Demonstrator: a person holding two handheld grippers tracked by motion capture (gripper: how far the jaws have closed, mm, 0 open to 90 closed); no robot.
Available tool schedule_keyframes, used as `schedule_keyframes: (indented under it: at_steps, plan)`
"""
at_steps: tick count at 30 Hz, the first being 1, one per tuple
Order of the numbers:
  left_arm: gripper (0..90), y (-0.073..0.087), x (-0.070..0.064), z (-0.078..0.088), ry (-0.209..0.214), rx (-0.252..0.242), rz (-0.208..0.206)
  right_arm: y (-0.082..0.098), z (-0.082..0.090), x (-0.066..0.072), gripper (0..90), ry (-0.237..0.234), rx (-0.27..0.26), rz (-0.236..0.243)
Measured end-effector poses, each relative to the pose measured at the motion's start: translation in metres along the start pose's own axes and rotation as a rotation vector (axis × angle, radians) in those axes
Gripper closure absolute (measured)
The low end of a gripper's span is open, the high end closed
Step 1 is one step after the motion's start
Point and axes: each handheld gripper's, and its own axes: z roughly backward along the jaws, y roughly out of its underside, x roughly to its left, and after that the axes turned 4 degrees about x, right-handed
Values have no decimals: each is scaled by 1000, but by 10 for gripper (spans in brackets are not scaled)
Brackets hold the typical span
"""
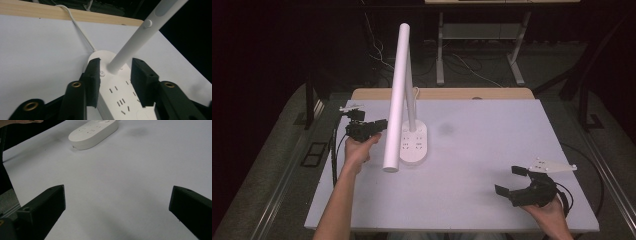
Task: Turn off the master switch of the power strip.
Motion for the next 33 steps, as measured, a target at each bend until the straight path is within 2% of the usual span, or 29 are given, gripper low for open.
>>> schedule_keyframes:
  at_steps: [2, 6, 7, 8, 13, 16, 22, 25, 26, 29, 33]
  plan:
    - [530, 1, -1, 5, 1, 3, -18, 0, 0, 0, 0, 0, -2, 0]
    - [450, 5, -5, 15, -8, -4, -11, 0, 0, 0, 0, 0, -1, 2]
    - [427, 6, -5, 16, -6, -5, -24, 0, 0, 1, 0, 0, 0, 3]
    - [406, 7, -8, 18, -12, -6, -14, -1, 0, 1, 0, -1, 1, 3]
    - [293, 13, -15, 30, -14, 1, -38, -1, 0, 1, 0, -1, 1, -1]
    - [202, 18, -19, 37, -5, 6, -56, -1, 0, 1, 0, -1, -2, 4]
    - [84, 30, -25, 49, -5, 1, -84, -1, -1, 3, 0, -1, -2, 11]
    - [10, 38, -26, 51, -11, -2, -82, -2, -1, 3, 0, -1, 0, 9]
    - [10, 41, -27, 52, -9, -2, -67, -2, -1, 3, 0, -1, 0, 9]
    - [0, 49, -28, 53, 1, -4, -70, -1, -1, 3, 0, -1, 2, 9]
    - [0, 59, -33, 54, 0, -11, -93, -1, -2, 3, 0, -1, 5, 7]
